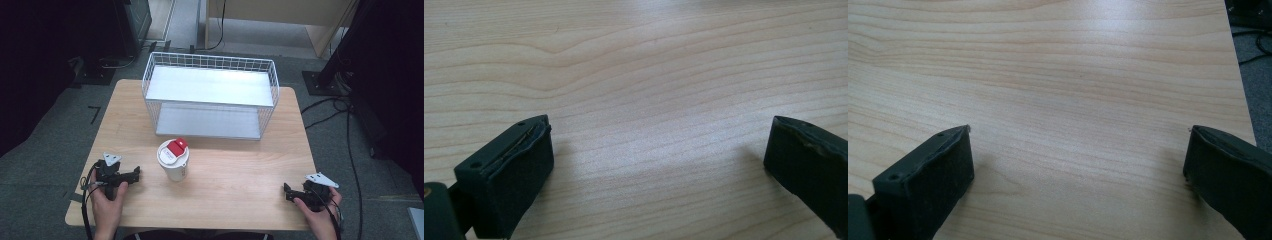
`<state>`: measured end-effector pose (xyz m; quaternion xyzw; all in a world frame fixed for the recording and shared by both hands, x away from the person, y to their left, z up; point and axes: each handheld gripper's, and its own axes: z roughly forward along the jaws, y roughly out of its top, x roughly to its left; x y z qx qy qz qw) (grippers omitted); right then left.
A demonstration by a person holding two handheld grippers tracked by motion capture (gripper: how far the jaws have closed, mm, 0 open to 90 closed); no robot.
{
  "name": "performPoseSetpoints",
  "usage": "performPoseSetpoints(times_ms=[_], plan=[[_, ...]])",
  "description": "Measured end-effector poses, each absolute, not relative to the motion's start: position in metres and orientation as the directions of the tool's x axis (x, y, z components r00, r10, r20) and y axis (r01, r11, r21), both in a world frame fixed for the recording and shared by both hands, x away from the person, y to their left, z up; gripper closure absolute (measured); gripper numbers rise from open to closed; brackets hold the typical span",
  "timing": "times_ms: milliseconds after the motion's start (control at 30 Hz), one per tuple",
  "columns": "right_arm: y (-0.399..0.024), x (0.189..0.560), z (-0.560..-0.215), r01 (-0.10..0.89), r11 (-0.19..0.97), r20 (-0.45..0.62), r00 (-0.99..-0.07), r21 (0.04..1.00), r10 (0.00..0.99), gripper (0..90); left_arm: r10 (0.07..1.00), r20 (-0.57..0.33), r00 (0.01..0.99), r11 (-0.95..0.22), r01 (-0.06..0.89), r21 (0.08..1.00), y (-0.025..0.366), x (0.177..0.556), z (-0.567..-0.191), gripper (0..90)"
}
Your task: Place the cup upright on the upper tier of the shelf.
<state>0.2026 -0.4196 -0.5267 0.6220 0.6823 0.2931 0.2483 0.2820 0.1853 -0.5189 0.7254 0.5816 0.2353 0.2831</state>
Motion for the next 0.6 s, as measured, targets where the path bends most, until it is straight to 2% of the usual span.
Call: performPoseSetpoints(times_ms=[167,267,367,600], plan=[[-0.420,0.203,-0.527,0.703,0.054,0.027,-0.103,0.709,0.994,0.0,0.977,0.011,0.212,-0.162,0.711,0.685,0.185,0.282,-0.519,0.0],[-0.418,0.204,-0.524,0.694,0.084,0.050,-0.170,0.715,0.984,1.5,0.977,0.011,0.212,-0.161,0.710,0.686,0.185,0.282,-0.519,0.0],[-0.415,0.205,-0.512,0.657,0.067,0.086,-0.198,0.751,0.976,1.5,0.977,0.011,0.212,-0.161,0.710,0.686,0.185,0.282,-0.519,0.0],[-0.389,0.216,-0.483,0.650,0.107,0.069,-0.239,0.753,0.968,1.4,0.977,0.011,0.212,-0.162,0.710,0.686,0.185,0.282,-0.519,0.0]])
